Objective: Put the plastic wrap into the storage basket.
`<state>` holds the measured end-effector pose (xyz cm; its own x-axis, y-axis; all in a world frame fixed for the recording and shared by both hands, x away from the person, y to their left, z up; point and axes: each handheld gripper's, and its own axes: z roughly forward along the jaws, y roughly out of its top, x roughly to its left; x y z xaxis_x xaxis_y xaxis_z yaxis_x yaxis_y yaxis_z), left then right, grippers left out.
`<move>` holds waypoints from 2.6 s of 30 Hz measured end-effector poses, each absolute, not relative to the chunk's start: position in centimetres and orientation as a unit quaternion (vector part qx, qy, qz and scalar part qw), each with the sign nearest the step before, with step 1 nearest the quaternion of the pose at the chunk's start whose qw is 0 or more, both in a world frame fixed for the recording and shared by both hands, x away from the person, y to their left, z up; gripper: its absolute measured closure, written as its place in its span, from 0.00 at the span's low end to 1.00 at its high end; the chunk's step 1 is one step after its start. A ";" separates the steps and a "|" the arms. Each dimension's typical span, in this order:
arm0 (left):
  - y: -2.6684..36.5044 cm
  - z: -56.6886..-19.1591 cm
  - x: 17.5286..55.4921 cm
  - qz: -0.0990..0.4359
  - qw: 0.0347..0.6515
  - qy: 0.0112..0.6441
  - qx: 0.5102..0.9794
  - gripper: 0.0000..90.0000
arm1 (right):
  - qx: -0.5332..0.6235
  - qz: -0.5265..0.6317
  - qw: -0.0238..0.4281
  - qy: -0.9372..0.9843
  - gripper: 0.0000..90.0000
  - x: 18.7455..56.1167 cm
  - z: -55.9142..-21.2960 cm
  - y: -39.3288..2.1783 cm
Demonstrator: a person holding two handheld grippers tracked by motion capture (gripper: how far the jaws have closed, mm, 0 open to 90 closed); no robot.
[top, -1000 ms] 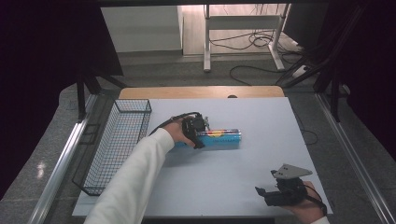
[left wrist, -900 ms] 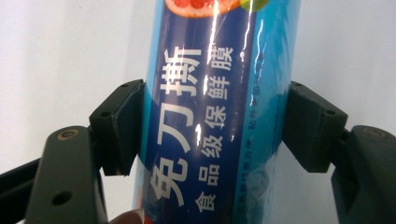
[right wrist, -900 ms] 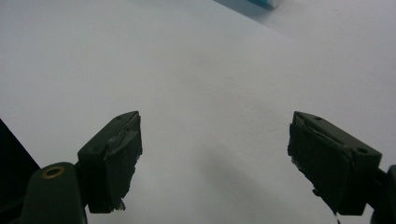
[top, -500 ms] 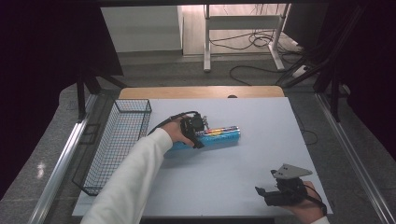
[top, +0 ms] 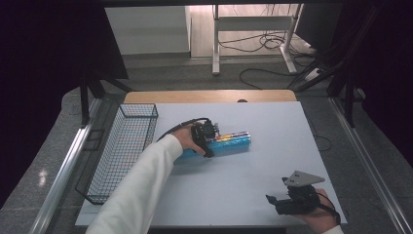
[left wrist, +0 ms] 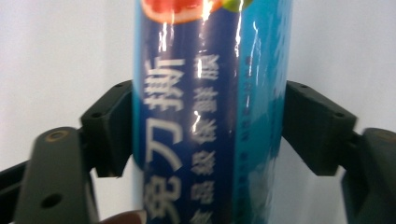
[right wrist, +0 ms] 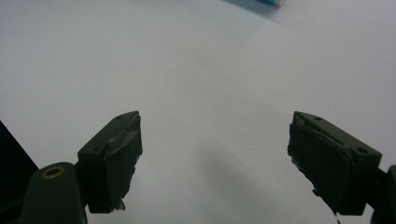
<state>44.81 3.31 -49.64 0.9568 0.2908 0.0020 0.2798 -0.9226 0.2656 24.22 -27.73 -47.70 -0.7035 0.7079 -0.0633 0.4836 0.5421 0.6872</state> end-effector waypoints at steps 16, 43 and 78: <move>3.9 -49.2 45.1 0.009 0.144 0.155 0.977 0.35 | 0.349 0.334 0.173 0.858 0.20 24.1 -47.5 -28.1; 10.0 -37.1 38.4 0.087 0.217 0.229 0.945 0.35 | 0.344 0.338 0.170 0.859 0.20 24.1 -47.4 -27.8; 24.1 -34.7 35.1 0.130 0.225 0.437 0.861 0.35 | 0.344 0.332 0.166 0.863 0.20 24.3 -47.7 -27.3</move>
<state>35.11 24.05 -34.74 0.5844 0.8110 0.0281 0.6935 -0.5172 0.5016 24.28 -27.27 -47.68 -0.7085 0.7033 -0.0582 0.4827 0.5431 0.6870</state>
